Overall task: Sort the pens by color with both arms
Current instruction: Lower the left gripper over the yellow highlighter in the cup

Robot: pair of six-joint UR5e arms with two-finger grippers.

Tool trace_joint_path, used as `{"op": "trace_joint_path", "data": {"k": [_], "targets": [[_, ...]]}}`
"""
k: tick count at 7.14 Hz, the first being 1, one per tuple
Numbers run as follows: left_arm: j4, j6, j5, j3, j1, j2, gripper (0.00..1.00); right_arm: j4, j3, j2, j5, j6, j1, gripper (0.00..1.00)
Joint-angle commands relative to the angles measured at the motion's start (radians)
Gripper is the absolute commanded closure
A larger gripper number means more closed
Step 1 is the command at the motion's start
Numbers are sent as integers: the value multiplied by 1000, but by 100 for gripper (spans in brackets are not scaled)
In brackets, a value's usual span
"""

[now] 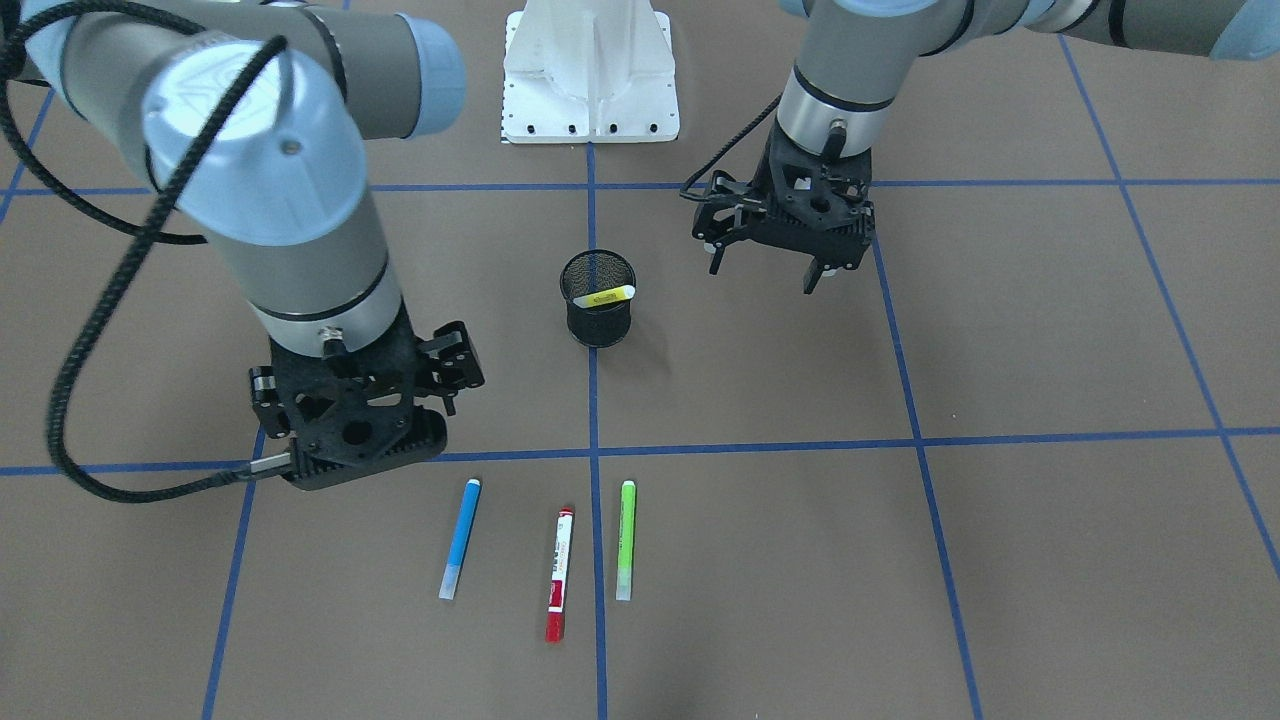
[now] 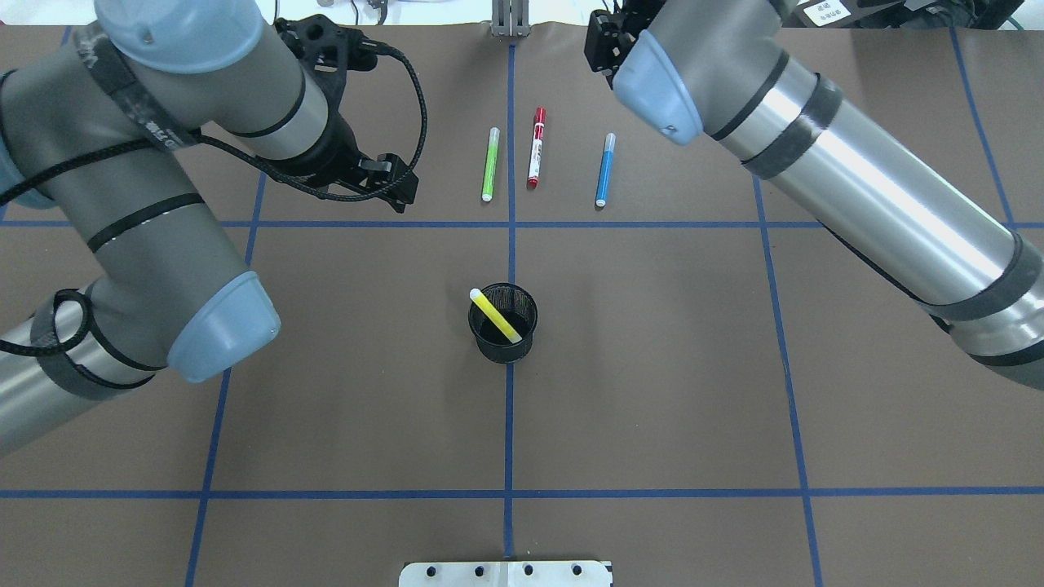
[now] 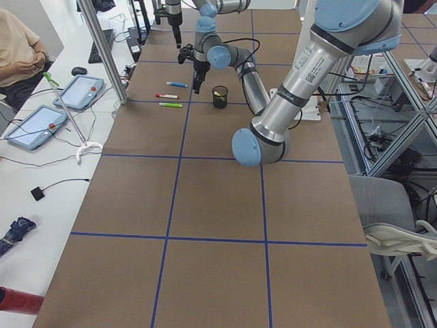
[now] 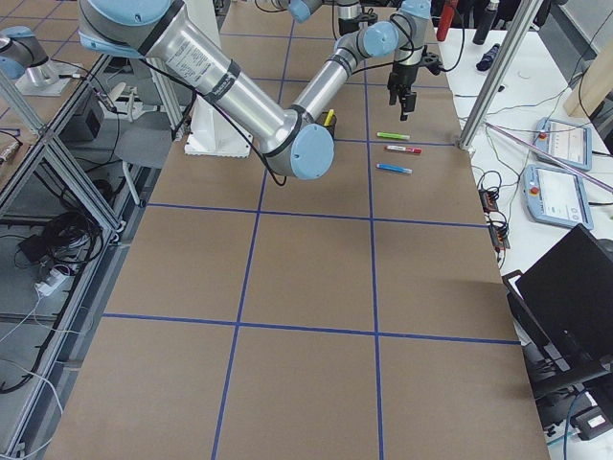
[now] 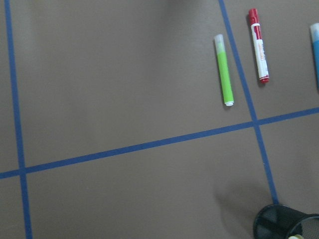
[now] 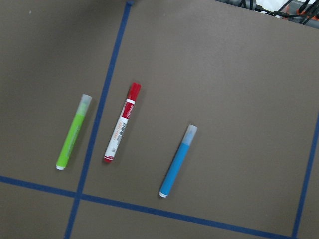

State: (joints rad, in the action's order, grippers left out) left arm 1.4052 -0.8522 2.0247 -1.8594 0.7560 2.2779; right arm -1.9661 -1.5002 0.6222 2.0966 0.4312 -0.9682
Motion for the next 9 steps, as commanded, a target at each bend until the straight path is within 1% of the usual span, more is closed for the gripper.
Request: {"op": "trace_joint_path", "data": {"k": [1,2,3,4,6,7,8,9], "targets": [[-2,8,153,173,-18,119,1,-84,-102,60,31,-112,-37,0],[0,18,184,262,-21,179,2,-88,-161,101,31,-112,-37,0],[-2,59,230,389,-23,255,2,-89,-187,123,31,-114,-38,0],[-2,140,262,490,-23,293,2,-89,-187,125,29,-114,-38,0],[-2,179,263,522,-55,285,2,-88,-187,128,28,-114,-38,0],[-3,177,263,517,-72,285,17,-88,-187,128,26,-114,-38,0],[-3,176,263,516,-82,285,25,-88,-187,128,23,-114,-38,0],[-3,176,261,514,-95,281,27,-88,-187,126,23,-114,-38,0]]}}
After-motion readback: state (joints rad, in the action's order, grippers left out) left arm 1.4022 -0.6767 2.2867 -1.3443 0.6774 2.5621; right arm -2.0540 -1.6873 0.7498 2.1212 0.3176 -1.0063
